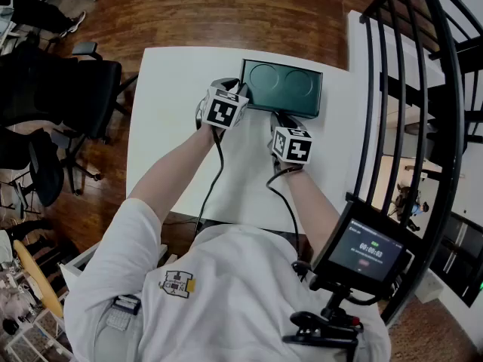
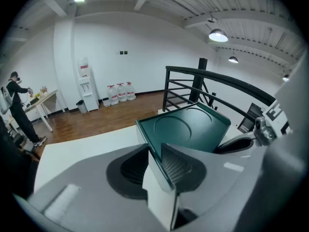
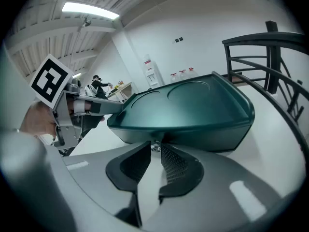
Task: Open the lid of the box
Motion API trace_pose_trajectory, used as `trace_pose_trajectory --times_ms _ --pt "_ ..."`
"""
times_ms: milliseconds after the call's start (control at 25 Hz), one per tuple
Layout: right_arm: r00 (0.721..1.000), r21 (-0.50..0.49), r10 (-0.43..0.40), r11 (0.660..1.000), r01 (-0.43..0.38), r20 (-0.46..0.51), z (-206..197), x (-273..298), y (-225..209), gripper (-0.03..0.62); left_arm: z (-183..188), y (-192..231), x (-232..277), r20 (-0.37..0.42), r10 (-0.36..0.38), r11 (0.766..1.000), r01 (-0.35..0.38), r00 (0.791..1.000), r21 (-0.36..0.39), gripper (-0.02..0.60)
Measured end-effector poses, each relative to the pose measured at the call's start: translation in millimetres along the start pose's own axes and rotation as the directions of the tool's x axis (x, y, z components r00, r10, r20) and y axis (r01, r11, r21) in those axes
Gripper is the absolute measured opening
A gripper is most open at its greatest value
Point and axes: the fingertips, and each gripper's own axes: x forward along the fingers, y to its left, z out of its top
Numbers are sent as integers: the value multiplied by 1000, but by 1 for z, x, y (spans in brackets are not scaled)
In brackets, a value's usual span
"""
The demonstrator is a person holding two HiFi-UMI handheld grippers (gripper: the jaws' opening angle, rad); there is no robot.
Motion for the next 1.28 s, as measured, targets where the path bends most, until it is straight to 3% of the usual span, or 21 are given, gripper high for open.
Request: trace_pose_trajectory --times_ms 200,680,1200,1280 --pt "1000 -22 0 1000 0 -28 -14 -12 8 60 -7 2 -1 -13 -1 1000 1 1000 -17 83" --pt "995 7 22 1000 -22 -96 -96 -68 29 61 -4 1 -2 -2 -8 999 8 1000 -42 83" --pt "997 23 44 999 -43 -70 -97 -65 25 71 -4 1 1 20 -22 999 22 1000 -44 83" --pt "997 47 65 997 -63 -50 -96 -68 28 106 -6 1 -2 25 -28 999 29 999 -42 83"
